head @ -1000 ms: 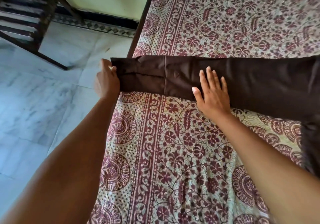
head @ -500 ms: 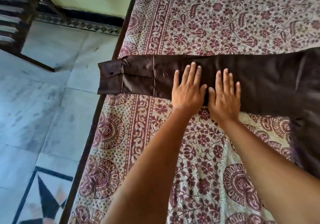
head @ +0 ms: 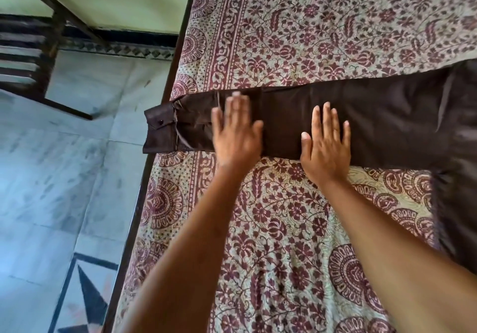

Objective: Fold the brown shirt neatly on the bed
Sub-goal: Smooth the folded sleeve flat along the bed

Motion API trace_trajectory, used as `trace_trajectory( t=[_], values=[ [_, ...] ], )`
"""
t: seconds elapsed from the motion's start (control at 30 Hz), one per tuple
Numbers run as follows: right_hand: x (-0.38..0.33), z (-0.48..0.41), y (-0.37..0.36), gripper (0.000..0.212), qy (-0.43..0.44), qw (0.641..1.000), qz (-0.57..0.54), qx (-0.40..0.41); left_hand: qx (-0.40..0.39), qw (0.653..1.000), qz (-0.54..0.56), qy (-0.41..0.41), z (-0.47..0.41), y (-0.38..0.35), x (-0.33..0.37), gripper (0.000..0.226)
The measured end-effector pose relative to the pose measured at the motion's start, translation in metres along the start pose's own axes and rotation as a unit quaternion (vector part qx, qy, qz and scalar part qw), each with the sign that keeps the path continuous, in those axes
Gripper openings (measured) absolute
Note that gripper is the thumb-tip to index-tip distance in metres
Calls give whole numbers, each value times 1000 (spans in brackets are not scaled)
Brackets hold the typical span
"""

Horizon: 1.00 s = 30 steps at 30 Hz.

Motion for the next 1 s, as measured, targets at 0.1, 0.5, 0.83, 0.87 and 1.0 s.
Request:
trace_trajectory(
  t=[0.1, 0.5, 0.83, 0.87, 1.0],
  values=[
    [0, -1, 0, 60, 1, 1000, -3, 6, -34, 997, 5, -70, -8, -8, 19, 59],
    [-2, -1, 2, 62, -5, 1000, 1, -6, 23, 958, 124, 259, -13, 26, -146, 53],
    [-3, -2, 1, 61, -4, 1000, 7, -24, -7, 998, -18, -52, -11, 5, -86, 57],
    [-3, -3, 1, 62, -7, 999, 7, -30, -5, 998, -28, -47, -12, 6, -97, 57],
    [-5, -6, 3, 66, -4, 998, -1, -68, -12, 998, -33, 44, -14, 15, -100, 54]
  ],
)
Point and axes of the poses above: each hand's wrist, its own z-axis away from the middle knuckle, its own y-axis out of the back of the hand, x = y × z, the point moved 1 cm from there along -z, towards the middle knuckle, and after that the axes turned 1 degree about -y, right-handed, at the moved point
